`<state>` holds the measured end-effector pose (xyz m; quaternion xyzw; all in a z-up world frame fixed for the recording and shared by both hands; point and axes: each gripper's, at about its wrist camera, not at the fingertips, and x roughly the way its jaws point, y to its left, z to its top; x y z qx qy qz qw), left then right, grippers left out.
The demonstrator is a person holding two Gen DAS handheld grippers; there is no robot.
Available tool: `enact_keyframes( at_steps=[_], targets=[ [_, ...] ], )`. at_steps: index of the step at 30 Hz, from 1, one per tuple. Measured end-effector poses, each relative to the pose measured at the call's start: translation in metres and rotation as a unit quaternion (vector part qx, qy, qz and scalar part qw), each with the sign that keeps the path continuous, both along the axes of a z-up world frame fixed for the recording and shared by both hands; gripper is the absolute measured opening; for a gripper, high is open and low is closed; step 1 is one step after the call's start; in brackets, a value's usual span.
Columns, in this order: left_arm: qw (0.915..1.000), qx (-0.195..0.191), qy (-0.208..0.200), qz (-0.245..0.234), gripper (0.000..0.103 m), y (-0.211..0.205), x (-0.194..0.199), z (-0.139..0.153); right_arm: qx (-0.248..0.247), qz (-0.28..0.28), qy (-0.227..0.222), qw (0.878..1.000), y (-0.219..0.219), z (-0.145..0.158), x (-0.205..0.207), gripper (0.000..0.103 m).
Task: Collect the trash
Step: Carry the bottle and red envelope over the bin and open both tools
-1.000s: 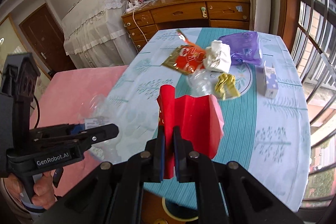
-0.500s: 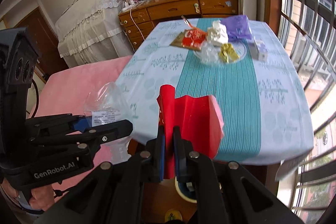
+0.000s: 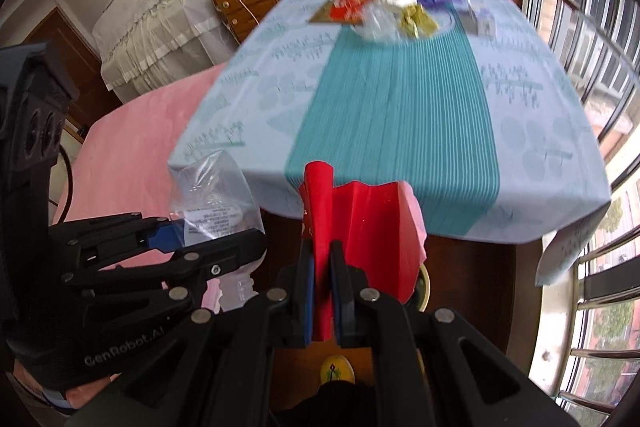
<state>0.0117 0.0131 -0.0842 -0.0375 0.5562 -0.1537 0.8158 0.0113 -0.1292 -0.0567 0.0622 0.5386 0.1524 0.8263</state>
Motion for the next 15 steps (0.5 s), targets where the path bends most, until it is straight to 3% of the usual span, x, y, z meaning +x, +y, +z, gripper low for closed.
enact_keyframes(
  at_steps=[7,15],
  targets=[
    [0.9986,0.003,0.047,0.024,0.028,-0.018,0.013,-0.078,-0.006,-0.009,0.046,0.999,-0.021,-0.068,0.005,0.007],
    [0.9964,-0.003,0.074,0.041,0.028,-0.028,0.031,-0.164,0.009,-0.039,0.097,0.994,-0.043,-0.167,0.008,0.007]
  ],
)
